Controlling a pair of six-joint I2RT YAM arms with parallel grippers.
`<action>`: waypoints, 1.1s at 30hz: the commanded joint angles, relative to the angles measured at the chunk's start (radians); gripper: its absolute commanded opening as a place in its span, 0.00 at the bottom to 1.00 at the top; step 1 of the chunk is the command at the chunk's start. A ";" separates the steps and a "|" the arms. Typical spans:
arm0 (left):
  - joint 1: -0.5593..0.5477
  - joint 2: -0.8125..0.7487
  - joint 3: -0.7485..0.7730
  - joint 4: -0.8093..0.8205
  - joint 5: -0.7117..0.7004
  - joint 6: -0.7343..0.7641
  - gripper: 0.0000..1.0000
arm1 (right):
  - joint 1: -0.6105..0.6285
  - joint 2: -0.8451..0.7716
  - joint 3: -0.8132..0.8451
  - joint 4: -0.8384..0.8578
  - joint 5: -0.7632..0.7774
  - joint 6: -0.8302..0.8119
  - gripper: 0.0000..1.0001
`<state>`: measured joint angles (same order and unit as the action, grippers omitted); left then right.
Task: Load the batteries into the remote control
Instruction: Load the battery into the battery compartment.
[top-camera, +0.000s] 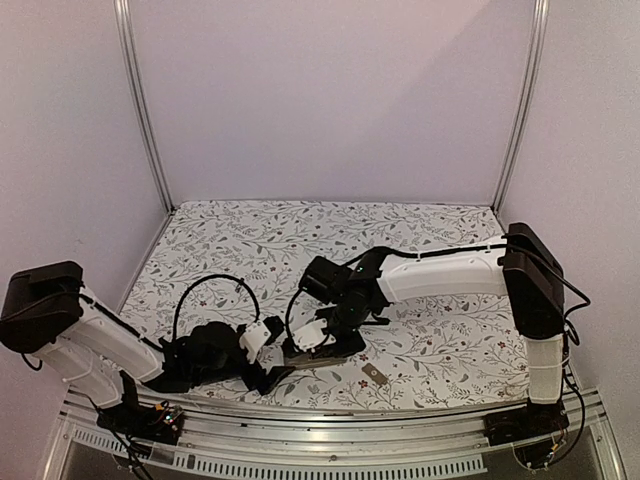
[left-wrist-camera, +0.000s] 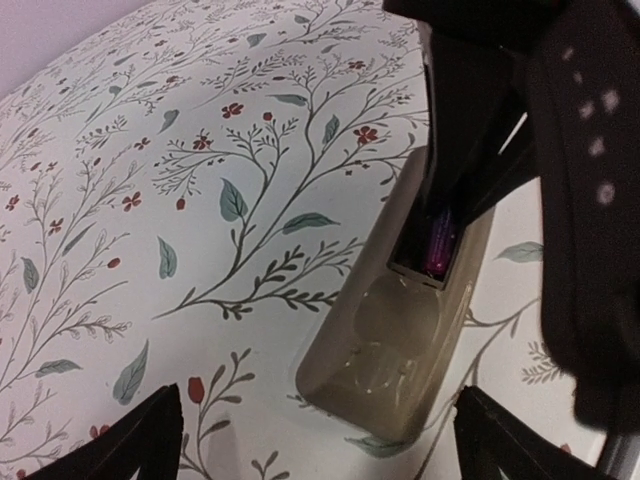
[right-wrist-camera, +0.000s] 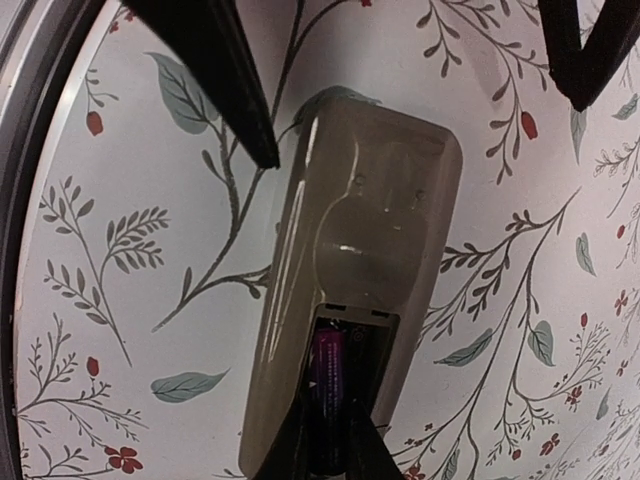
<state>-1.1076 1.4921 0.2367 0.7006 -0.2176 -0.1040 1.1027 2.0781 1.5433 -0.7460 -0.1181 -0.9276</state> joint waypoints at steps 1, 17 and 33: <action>0.018 0.037 0.007 0.062 0.079 0.100 0.94 | 0.002 0.019 -0.020 0.026 -0.063 0.040 0.13; 0.037 0.046 0.018 0.050 0.155 0.097 0.94 | -0.008 -0.048 0.036 -0.015 -0.113 0.085 0.25; 0.099 0.068 0.069 -0.021 0.217 0.215 0.96 | -0.166 -0.224 -0.110 0.168 -0.337 0.473 0.32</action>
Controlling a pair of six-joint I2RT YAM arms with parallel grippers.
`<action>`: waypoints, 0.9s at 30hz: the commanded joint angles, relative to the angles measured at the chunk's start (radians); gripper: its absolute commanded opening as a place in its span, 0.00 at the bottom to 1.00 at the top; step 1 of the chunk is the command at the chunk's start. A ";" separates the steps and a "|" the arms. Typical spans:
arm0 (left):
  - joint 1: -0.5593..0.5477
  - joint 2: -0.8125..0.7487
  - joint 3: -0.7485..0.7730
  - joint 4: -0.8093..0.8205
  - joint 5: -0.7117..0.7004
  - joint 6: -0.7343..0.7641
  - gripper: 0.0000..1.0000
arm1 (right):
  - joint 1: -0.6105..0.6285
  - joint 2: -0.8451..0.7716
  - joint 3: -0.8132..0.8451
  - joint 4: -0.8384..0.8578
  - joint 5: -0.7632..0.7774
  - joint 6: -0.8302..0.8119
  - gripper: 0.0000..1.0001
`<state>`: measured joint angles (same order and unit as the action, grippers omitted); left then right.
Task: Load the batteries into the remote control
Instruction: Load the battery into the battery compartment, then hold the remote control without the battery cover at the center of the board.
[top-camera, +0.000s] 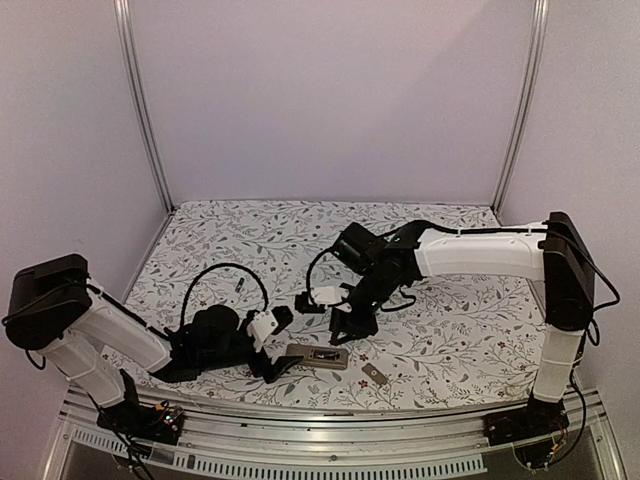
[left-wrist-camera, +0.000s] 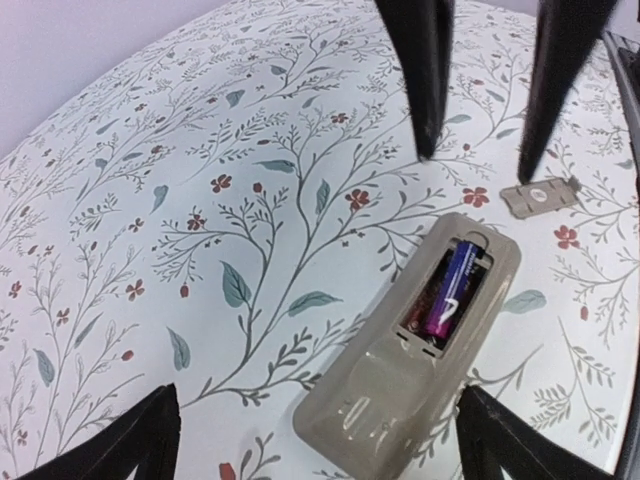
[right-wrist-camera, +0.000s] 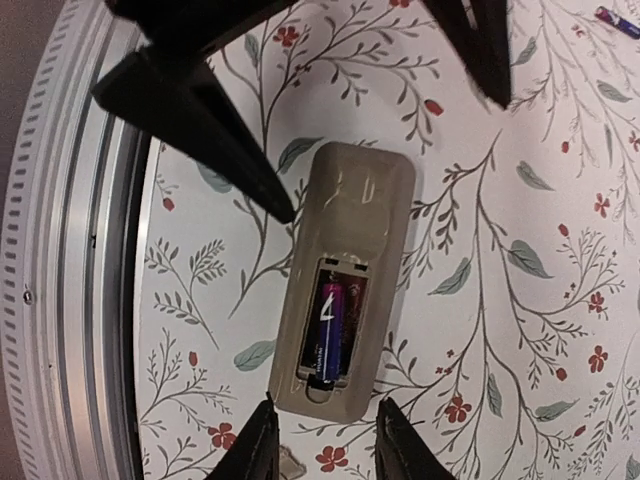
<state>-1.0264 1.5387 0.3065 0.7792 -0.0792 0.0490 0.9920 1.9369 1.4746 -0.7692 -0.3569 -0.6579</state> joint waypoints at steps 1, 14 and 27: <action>0.025 0.020 -0.001 -0.113 0.113 0.064 0.96 | -0.061 -0.092 -0.058 0.216 -0.112 0.259 0.31; 0.047 0.022 0.016 -0.169 0.132 0.086 0.98 | -0.065 -0.189 -0.353 0.562 -0.101 0.585 0.37; 0.109 -0.144 0.287 -0.474 0.414 0.284 0.98 | -0.183 -0.354 -0.617 0.891 -0.192 0.627 0.78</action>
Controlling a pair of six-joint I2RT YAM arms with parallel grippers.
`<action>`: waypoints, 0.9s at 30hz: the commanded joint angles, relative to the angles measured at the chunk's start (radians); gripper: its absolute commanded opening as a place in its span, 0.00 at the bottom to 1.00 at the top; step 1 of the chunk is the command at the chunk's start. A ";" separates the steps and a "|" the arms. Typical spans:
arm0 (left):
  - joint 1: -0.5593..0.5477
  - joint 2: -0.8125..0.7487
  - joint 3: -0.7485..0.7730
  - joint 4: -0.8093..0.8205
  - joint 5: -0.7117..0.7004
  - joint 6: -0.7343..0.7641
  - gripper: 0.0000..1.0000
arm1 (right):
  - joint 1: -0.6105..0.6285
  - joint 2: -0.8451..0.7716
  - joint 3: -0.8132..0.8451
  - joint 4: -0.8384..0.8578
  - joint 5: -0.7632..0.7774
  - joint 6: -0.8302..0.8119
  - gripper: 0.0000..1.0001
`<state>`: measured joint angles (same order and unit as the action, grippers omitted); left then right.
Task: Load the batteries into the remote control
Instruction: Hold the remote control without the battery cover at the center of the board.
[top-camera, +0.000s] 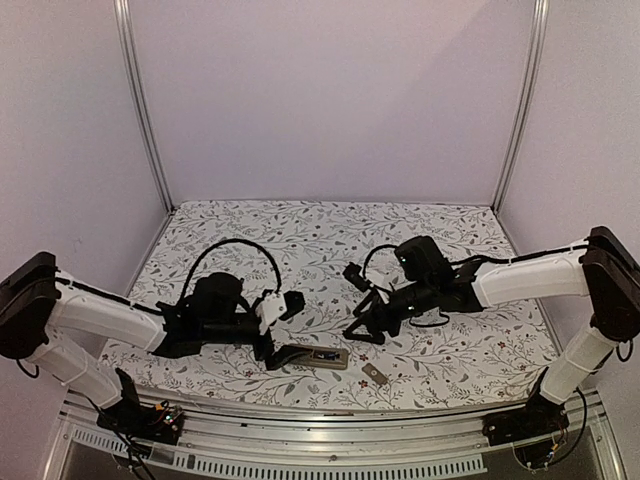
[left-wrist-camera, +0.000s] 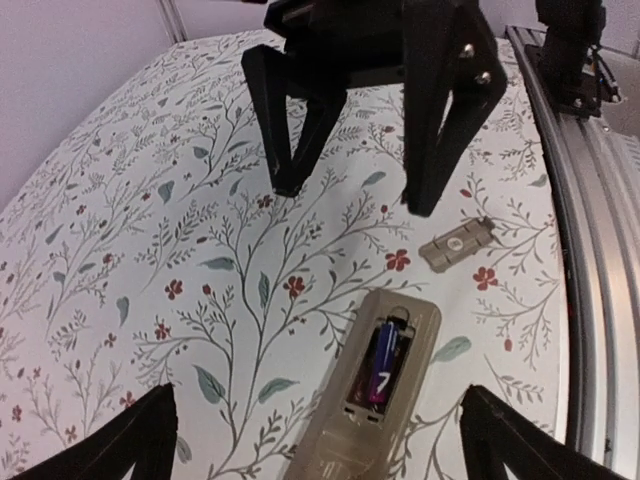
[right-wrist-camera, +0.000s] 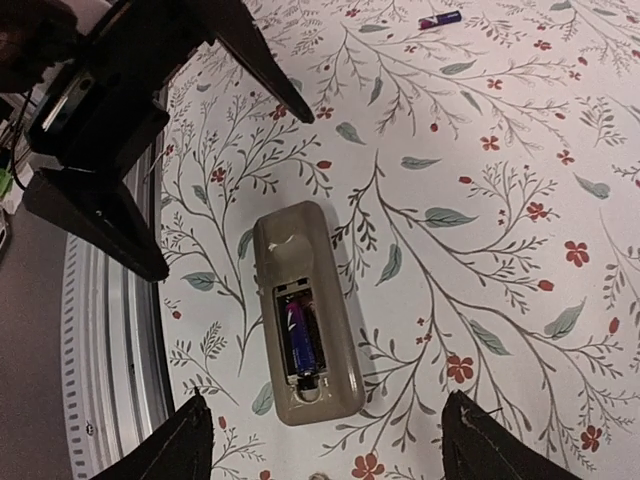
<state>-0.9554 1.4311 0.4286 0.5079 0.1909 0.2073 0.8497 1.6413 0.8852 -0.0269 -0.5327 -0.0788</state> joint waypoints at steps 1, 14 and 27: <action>0.048 -0.033 0.210 -0.291 0.169 0.159 0.98 | -0.040 -0.068 -0.039 0.163 -0.015 0.043 0.78; 0.114 0.094 0.374 -0.823 0.247 0.442 0.99 | -0.040 -0.187 -0.218 0.291 0.036 0.049 0.79; 0.098 0.210 0.311 -0.643 0.130 0.415 0.89 | -0.039 -0.115 -0.195 0.315 0.035 0.121 0.63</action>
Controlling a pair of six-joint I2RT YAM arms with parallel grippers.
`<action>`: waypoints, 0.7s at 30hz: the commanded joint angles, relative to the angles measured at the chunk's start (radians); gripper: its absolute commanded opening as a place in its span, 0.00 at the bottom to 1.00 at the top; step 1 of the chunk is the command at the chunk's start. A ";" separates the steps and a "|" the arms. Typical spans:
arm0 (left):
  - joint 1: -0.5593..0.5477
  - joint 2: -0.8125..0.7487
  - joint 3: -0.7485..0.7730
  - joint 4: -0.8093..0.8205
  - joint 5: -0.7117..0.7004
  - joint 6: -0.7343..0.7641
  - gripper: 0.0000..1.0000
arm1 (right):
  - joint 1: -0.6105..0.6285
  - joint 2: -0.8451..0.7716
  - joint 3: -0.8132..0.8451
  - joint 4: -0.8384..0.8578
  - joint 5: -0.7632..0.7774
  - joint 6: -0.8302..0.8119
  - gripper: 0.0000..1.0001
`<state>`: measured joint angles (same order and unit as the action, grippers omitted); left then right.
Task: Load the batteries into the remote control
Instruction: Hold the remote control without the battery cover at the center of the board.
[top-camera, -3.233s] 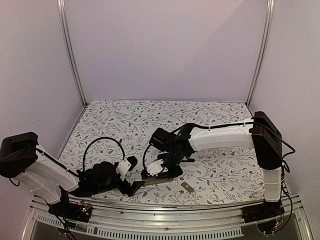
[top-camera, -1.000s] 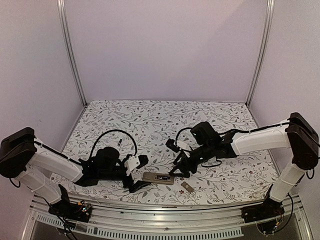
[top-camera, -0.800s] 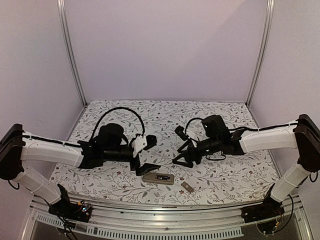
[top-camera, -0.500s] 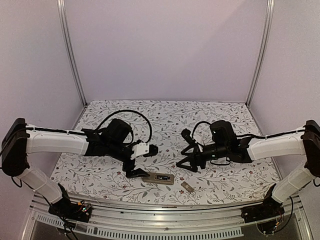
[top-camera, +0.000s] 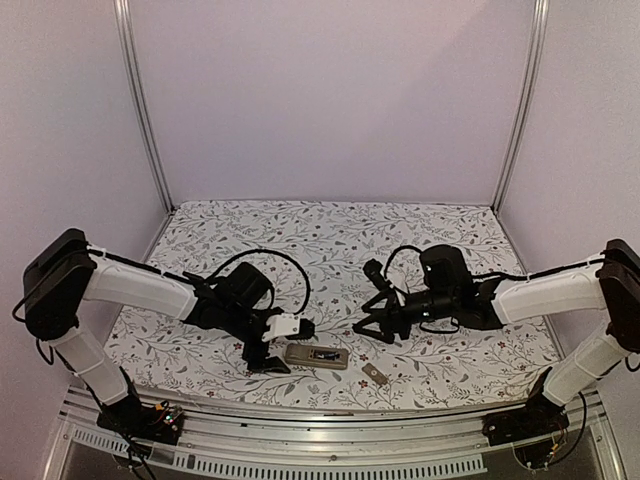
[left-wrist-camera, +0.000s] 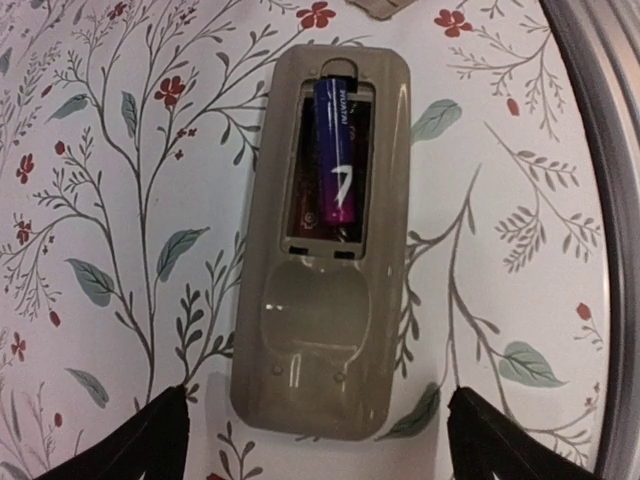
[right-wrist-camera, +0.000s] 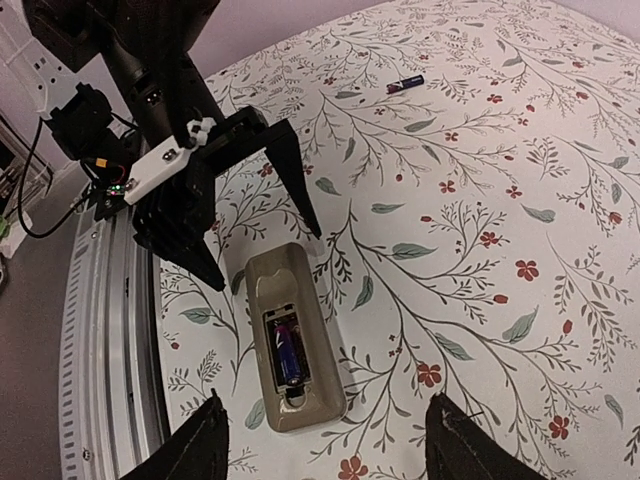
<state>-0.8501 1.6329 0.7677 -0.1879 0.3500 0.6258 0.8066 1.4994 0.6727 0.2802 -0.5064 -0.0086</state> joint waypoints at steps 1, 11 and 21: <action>-0.008 0.003 -0.032 0.057 -0.030 -0.004 0.88 | 0.003 0.032 0.020 0.008 0.005 0.059 0.57; -0.098 0.067 -0.005 0.030 -0.114 -0.088 0.67 | 0.043 0.082 0.030 -0.041 0.038 0.159 0.47; -0.192 0.086 0.002 0.025 -0.178 -0.237 0.57 | 0.053 0.038 0.021 -0.102 0.114 0.238 0.46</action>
<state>-0.9714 1.6779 0.7700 -0.1421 0.2413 0.4770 0.8520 1.5673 0.6868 0.2306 -0.4530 0.1787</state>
